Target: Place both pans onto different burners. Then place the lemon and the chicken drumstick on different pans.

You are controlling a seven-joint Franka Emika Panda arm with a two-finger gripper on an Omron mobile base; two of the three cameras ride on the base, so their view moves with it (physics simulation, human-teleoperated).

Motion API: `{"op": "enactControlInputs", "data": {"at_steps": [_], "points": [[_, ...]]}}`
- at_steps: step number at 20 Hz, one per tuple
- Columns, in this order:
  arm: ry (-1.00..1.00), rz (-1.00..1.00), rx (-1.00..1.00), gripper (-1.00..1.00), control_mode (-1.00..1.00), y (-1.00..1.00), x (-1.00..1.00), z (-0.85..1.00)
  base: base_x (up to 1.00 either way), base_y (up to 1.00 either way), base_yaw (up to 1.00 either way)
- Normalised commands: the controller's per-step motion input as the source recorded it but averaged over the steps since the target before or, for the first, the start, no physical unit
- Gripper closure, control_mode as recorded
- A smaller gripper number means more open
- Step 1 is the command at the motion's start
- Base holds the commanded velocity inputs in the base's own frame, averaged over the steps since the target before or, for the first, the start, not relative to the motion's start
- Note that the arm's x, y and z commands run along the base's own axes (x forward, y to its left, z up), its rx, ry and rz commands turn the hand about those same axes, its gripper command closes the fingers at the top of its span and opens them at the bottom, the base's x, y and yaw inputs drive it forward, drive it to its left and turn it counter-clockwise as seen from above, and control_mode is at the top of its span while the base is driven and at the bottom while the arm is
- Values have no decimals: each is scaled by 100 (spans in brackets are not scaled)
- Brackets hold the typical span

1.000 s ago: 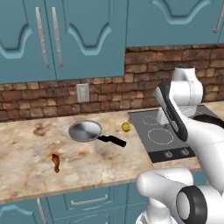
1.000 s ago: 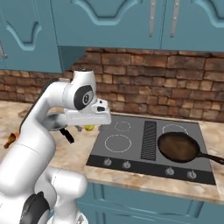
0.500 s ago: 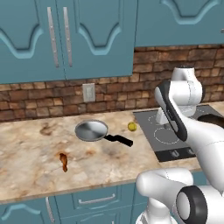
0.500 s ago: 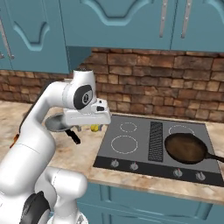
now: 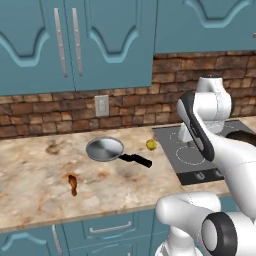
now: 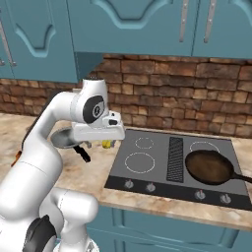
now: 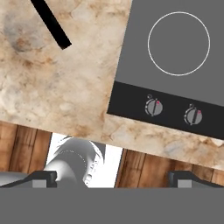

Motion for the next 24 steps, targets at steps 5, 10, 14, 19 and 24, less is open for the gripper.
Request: {"op": "enactControlInputs", "data": {"at_steps": [5,10,14,19,24], "points": [[0,0,0,-100,100,0,0,0,0,-29,0],[0,0,0,-100,100,0,0,0,1,-9,-3],[0,0,0,-100,100,0,0,0,9,0,0],[0,0,0,-100,-100,8,19,0,4,0,0],[0,9,0,-100,-100,54,41,-10,0,0,0]]}}
